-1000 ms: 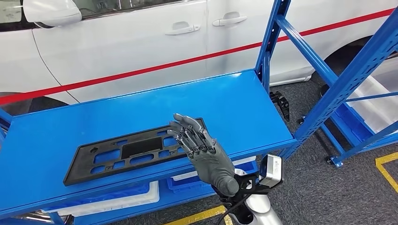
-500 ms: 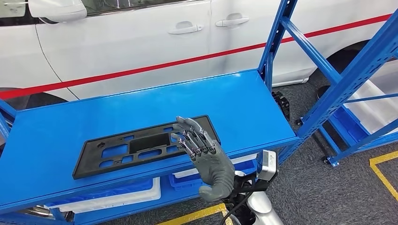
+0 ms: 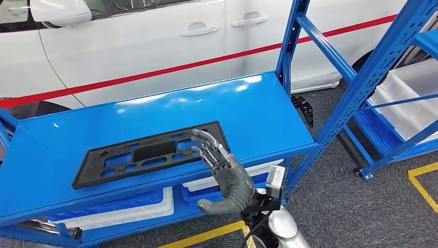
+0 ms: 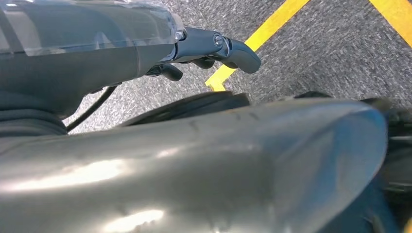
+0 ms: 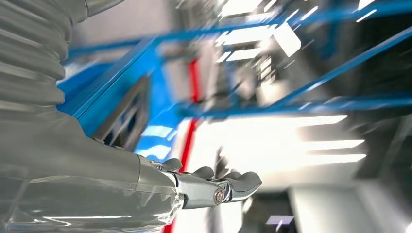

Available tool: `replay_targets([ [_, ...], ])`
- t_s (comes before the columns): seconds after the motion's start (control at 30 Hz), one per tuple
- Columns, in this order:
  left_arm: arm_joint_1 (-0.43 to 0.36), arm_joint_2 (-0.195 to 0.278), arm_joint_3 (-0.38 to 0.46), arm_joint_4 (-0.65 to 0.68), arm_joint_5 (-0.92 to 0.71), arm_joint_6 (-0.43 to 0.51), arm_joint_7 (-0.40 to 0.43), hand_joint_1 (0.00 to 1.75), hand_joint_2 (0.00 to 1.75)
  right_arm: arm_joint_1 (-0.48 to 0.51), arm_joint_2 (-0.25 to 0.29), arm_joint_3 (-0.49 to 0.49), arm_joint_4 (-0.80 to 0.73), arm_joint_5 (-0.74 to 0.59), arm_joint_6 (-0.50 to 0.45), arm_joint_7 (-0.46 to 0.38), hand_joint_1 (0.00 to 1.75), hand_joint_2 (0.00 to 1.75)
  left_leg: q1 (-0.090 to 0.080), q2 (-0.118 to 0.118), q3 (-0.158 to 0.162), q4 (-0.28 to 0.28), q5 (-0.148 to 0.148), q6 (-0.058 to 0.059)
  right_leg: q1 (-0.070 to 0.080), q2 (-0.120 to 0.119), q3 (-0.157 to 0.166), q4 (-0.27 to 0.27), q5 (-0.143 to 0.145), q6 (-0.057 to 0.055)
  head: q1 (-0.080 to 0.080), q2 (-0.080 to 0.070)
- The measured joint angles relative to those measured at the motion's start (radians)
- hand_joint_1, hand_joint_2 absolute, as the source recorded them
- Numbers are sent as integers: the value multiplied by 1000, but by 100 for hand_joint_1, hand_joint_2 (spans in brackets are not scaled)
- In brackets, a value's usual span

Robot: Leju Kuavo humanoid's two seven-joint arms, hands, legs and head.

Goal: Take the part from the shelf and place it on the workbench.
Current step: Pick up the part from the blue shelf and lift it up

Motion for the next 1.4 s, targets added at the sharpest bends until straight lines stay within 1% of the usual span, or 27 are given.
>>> replay_targets([
  [0.07, -1, 0, 0, 0, -4, -2, -3, 0, 0, -3, 0, 8, 2, 103, -77, 13, 0, 175, -5, 0, 75, -127, 37, 11, 2, 0, -1, 0, 4, 7, 0, 0],
  [0.1, -1, 0, 0, 0, -6, -2, -5, 0, 0, -4, 0, 15, 2, 157, -116, 16, 0, 175, -8, -1, 93, -160, 41, 16, 2, 0, -1, 0, 6, 11, 0, 0],
  [0.17, -1, -1, 0, 0, -9, -3, -8, 0, 0, -5, 0, 31, 2, 248, -178, 19, 0, 175, -12, 0, 94, -175, 45, 25, 1, 0, -1, -4, 12, 23, 0, 0],
  [0.23, -1, -2, 0, 0, -10, -4, -11, 0, 0, -5, 0, 42, 1, 290, -208, 19, 0, 175, -7, 1, 96, -188, 53, 38, 1, -1, -6, 6, 3, 34, 0, 0],
  [0.3, -1, -5, 0, 0, -10, -5, -12, 0, 0, -5, 0, 48, 1, 300, -215, 19, 0, 175, -3, 3, 95, -197, 62, 49, 0, -1, -42, 83, -47, 41, 1, 0],
  [0.37, -1, -6, 0, 0, -10, -5, -12, 0, 0, -3, -2, 49, 2, 304, -219, 19, 0, 175, -4, 3, 91, -196, 64, 53, -1, -1, -105, 217, -111, 47, 1, 0],
  [0.4, 0, -6, 0, 0, -10, -5, -12, 0, 0, -2, -3, 50, 2, 313, -226, 19, 0, 175, -5, 4, 89, -195, 64, 53, -1, -1, -127, 263, -124, 49, 1, 0],
  [0.43, 1, -7, 0, 0, -10, -6, -12, 0, 0, -2, -4, 52, 2, 332, -238, 19, 0, 175, -5, 3, 88, -193, 64, 53, -1, -1, -132, 275, -116, 49, 1, 0],
  [0.47, 1, -7, 0, 0, -9, -6, -12, 0, 0, -2, -5, 55, 2, 367, -260, 18, 0, 175, -5, 3, 89, -191, 63, 52, -2, -1, -116, 244, -90, 49, 1, 0],
  [0.53, 1, -9, 0, 0, -9, -6, -13, 0, 0, -6, -7, 66, 3, 474, -326, 18, 0, 175, -6, 1, 89, -185, 59, 47, -1, -1, -46, 110, -26, 43, 1, 0],
  [0.57, 0, -10, 0, 0, -8, -6, -14, 0, 0, -10, -7, 75, 4, 538, -366, 21, 0, 175, -8, 1, 88, -181, 56, 43, 0, -1, -18, 51, -5, 39, 1, 0],
  [0.6, 0, -11, 0, 0, -8, -6, -15, 0, 0, -15, -7, 85, 5, 603, -405, 27, 0, 175, -10, 1, 85, -178, 54, 38, 2, -1, -2, 15, 3, 34, 1, 0],
  [0.7, -1, -12, 0, 0, -11, -6, -17, 0, 0, -34, -7, 126, 20, 793, -516, 63, 0, 175, -10, 2, 80, -174, 50, 21, 5, 2, -1, -3, 5, 19, 0, 0],
  [0.77, -2, -13, -1, 0, -12, -6, -17, 0, 0, -53, -8, 160, 37, 894, -572, 88, 0, 175, -7, 2, 65, -140, 26, 9, 2, 2, 1, -9, 9, 7, -1, 0],
  [0.8, -3, -14, -1, 0, -11, -6, -17, 0, 0, -62, -8, 178, 49, 933, -593, 98, 0, 175, -5, 2, 44, -95, 0, 4, 0, 1, 1, -11, 10, 3, -1, 0],
  [0.87, -1, -15, 0, 0, -5, -6, -17, 0, 0, -80, -10, 211, 78, 997, -626, 113, 0, 175, -2, 1, -22, 41, -62, -4, 0, 0, 0, -10, 9, 0, -2, 0],
  [0.9, 0, -15, 0, 0, -3, -5, -18, 0, 0, -88, -11, 226, 94, 1023, -638, 121, 0, 175, -1, 1, -50, 96, -79, -6, 1, 0, -1, -10, 9, 0, -2, 0],
  [0.93, 1, -15, 0, 0, 0, -4, -18, 0, 0, -95, -12, 241, 111, 1050, -651, 129, 0, 175, 0, 1, -64, 118, -76, -7, 1, 0, -1, -9, 9, 0, -2, 0],
  [0.97, 2, -15, 1, 0, 2, -3, -19, 0, 0, -104, -13, 256, 128, 1077, -664, 140, 0, 175, 0, 2, -55, 95, -51, -7, 1, 0, 0, -8, 9, 0, -2, 0],
  [1.03, 2, -15, 1, 0, 3, -3, -20, 0, 0, -122, -13, 284, 159, 1139, -692, 168, 0, 175, 0, 2, 4, -41, 24, -1, 1, 2, 2, -7, 8, 3, -2, 0],
  [1.07, 1, -15, 1, 0, 2, -3, -20, 0, 0, -134, -14, 297, 174, 1172, -705, 184, 0, 175, -2, 2, 35, -108, 51, 5, 2, 3, 2, -6, 7, 6, -2, 0],
  [1.1, 0, -15, 1, 0, -1, -4, -20, 0, 0, -145, -15, 310, 190, 1203, -715, 199, 0, 175, -4, 1, 53, -149, 63, 10, 3, 3, 1, -5, 7, 10, -2, 0],
  [1.13, -1, -16, 1, 0, -5, -5, -20, 0, 0, -157, -16, 323, 208, 1228, -722, 213, 0, 175, -7, 1, 60, -168, 66, 16, 4, 3, 0, -5, 8, 16, -2, 0],
  [1.23, -2, -17, 0, 0, -15, -9, -17, 0, 0, -190, -19, 351, 263, 1259, -724, 233, 0, 175, -6, 0, 61, -177, 74, 34, 5, 2, -3, -3, 7, 34, -1, 0],
  [1.3, -4, -18, -2, 0, -20, -12, -16, 0, 0, -218, -21, 366, 298, 1259, -707, 235, 0, 175, -1, 1, 62, -185, 81, 46, 5, 1, -28, 52, -31, 42, 1, 0],
  [1.37, -6, -19, -3, 0, -23, -13, -16, 0, 0, -249, -22, 383, 339, 1248, -679, 233, 0, 175, -3, 2, 59, -186, 83, 52, 3, 1, -88, 180, -96, 46, 2, 0],
  [1.4, -6, -19, -3, 0, -24, -13, -15, 0, 0, -263, -23, 392, 361, 1239, -664, 230, 0, 175, -5, 3, 58, -185, 83, 52, 2, 1, -116, 238, -117, 48, 2, 0],
])
